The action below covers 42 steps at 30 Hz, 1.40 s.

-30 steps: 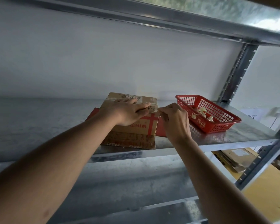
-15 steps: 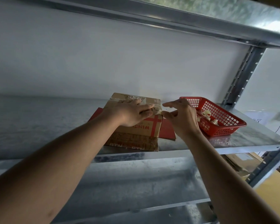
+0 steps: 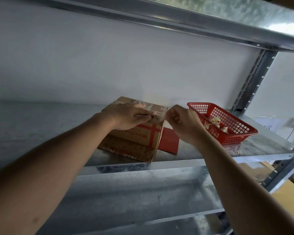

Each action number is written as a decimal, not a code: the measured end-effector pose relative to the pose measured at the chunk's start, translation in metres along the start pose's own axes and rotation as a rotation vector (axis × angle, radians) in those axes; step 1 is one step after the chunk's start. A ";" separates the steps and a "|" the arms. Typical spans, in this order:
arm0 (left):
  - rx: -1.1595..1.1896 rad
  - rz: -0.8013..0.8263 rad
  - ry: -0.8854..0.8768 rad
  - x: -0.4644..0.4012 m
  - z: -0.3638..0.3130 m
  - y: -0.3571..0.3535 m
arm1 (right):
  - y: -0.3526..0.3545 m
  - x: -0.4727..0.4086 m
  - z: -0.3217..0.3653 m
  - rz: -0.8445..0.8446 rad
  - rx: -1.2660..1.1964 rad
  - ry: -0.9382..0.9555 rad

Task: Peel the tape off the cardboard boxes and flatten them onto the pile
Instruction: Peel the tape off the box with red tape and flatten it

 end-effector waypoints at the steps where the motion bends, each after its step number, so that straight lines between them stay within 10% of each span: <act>1: 0.000 -0.003 -0.005 0.000 0.001 -0.001 | 0.000 -0.001 -0.003 -0.045 -0.046 -0.057; 17: 0.429 0.092 -0.041 0.004 0.015 0.009 | -0.002 0.007 -0.006 -0.178 -1.155 -0.585; 21: 0.470 0.038 -0.017 0.002 0.013 0.010 | -0.002 0.006 -0.007 -0.256 -0.960 -0.481; 25: 0.427 -0.067 0.062 -0.006 0.000 0.014 | 0.005 0.004 0.003 -0.240 -0.287 0.005; 31: 0.368 -0.204 0.136 -0.012 -0.026 0.017 | 0.003 0.005 0.023 0.028 0.072 0.158; 36: 0.360 -0.200 0.148 -0.006 -0.033 0.019 | 0.003 -0.002 0.026 0.241 0.186 0.173; 42: 0.316 -0.175 0.175 -0.008 -0.038 0.014 | 0.007 -0.008 0.018 0.053 -0.075 0.080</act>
Point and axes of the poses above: each hand's wrist, its own x-axis away from the middle knuckle, its own y-axis out of the back of the hand, z = x × y, the point moved 3 cm from there along -x, towards the middle knuckle
